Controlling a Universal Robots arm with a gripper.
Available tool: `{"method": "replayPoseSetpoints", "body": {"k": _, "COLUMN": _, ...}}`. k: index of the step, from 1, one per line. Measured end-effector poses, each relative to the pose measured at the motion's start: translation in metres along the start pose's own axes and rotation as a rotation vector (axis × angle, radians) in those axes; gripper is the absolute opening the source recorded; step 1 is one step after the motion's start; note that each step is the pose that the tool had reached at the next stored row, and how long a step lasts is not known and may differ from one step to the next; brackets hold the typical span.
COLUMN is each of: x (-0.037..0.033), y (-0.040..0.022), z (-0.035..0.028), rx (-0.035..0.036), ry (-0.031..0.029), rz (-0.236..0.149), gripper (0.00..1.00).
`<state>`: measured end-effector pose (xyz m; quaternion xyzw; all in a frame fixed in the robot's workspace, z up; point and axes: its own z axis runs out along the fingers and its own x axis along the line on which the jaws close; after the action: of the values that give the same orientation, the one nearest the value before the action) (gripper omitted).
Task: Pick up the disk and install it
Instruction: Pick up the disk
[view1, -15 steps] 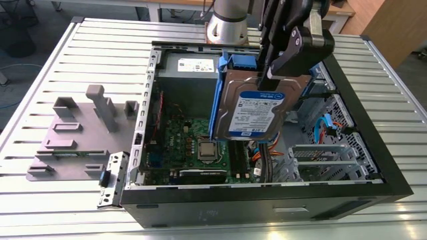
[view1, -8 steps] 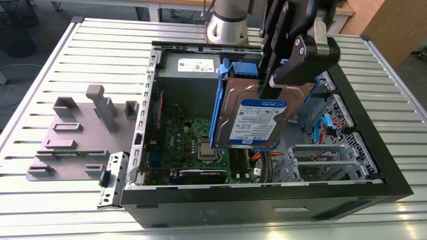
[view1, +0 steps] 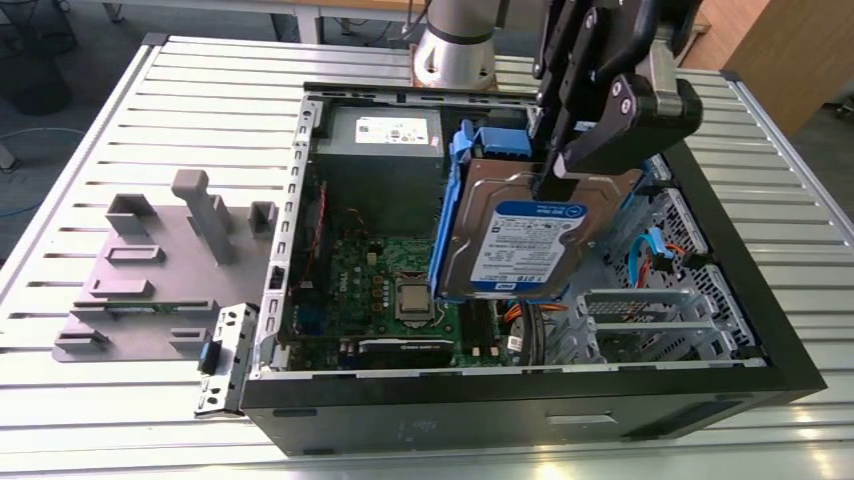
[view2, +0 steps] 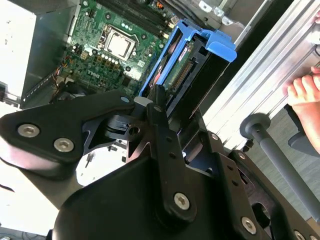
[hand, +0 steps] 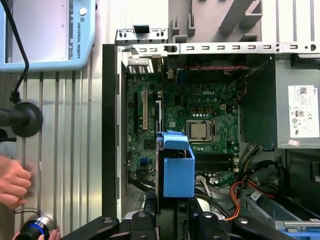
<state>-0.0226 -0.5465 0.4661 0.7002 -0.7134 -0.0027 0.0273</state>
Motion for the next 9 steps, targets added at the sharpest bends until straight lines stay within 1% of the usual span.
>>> {"method": "replayPoseSetpoints", "body": {"k": 3, "x": -0.0001, "y": -0.0059, "z": 0.0000, "rx": 0.0000, "ry": 0.0000, "rz": 0.000, "gripper": 0.35}}
{"method": "replayPoseSetpoints", "body": {"k": 5, "x": 0.0003, "y": -0.0081, "z": -0.0001, "rx": -0.0001, "ry": 0.0001, "rz": 0.000, "gripper": 0.35}}
{"method": "replayPoseSetpoints", "body": {"k": 9, "x": 0.0048, "y": -0.0097, "z": 0.0002, "rx": -0.0001, "ry": -0.0054, "rz": 0.000, "gripper": 0.35}}
